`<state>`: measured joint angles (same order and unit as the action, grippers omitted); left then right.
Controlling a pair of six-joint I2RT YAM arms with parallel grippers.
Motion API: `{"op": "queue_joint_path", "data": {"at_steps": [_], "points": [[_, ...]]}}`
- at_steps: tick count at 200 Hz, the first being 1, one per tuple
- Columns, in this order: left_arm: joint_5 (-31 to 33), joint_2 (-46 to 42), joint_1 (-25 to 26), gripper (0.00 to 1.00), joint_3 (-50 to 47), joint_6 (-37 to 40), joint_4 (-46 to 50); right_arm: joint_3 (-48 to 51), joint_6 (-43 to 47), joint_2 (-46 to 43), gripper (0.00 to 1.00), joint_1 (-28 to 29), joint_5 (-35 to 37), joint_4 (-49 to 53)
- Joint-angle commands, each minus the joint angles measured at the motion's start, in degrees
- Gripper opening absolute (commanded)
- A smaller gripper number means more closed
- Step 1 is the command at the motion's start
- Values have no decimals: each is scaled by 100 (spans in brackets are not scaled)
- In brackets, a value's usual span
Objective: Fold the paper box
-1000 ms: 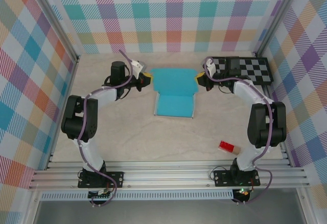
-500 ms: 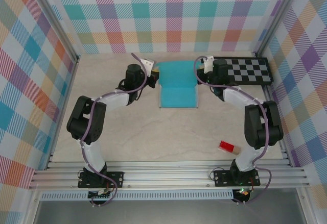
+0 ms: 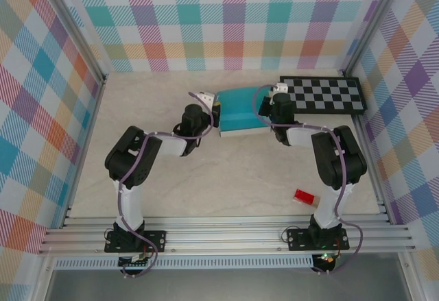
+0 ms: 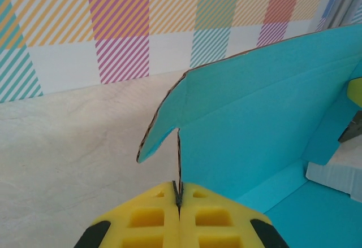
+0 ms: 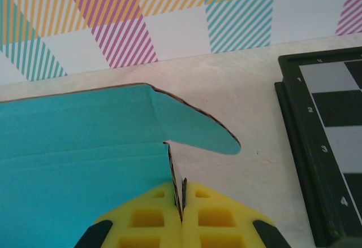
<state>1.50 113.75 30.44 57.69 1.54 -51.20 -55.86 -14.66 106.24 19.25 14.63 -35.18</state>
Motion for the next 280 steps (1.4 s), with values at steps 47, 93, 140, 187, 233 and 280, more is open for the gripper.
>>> {"op": "queue_joint_path", "data": {"at_steps": [47,93,140,187,233,280], "points": [[-337,-399,830,0,-1232,123,-652,1391,-419,-746,0,478,-207,-321],[-201,-709,1161,0,-1769,-32,-416,2232,-607,-1337,0,613,-180,59],[-49,-1020,1351,0,-2088,-1455,-155,2716,-721,-1896,0,723,-244,812],[-349,-1338,1330,0,-552,-1912,2114,2415,-611,-2124,0,725,-324,1520],[-774,-1103,1230,0,308,-2217,3184,1991,-687,-2019,0,721,-426,1995],[-1176,-890,991,0,947,-2431,4125,1265,-447,-1949,0,717,-452,3007]]}}
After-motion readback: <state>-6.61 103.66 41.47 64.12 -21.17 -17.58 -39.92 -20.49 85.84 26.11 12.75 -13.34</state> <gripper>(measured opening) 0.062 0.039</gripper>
